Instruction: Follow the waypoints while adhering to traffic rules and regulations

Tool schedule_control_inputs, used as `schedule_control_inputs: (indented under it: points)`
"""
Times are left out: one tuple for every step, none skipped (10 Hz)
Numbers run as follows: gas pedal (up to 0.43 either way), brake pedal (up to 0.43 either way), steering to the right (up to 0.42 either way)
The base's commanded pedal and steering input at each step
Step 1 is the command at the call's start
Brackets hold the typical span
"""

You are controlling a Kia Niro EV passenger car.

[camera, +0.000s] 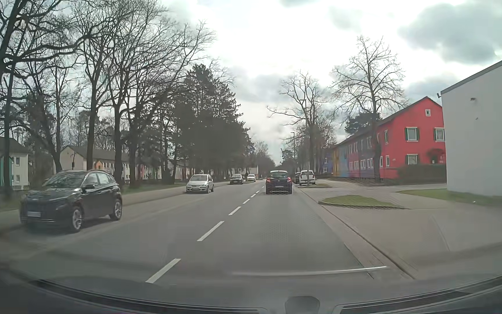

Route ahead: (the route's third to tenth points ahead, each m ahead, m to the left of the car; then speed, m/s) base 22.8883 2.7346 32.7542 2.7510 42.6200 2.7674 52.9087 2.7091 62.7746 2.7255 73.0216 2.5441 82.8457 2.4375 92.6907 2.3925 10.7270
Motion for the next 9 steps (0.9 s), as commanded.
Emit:
schedule_control_inputs:
  points:
    - [0.189, 0.0, 0.003]
    - [0.189, 0.0, 0.003]
    - [0.197, 0.0, 0.003]
    - [0.197, 0.0, 0.003]
    - [0.197, 0.0, 0.003]
    - [0.197, 0.0, 0.003]
    - [0.197, 0.0, 0.003]
    - [0.197, 0.0, 0.003]
    - [0.197, 0.0, 0.003]
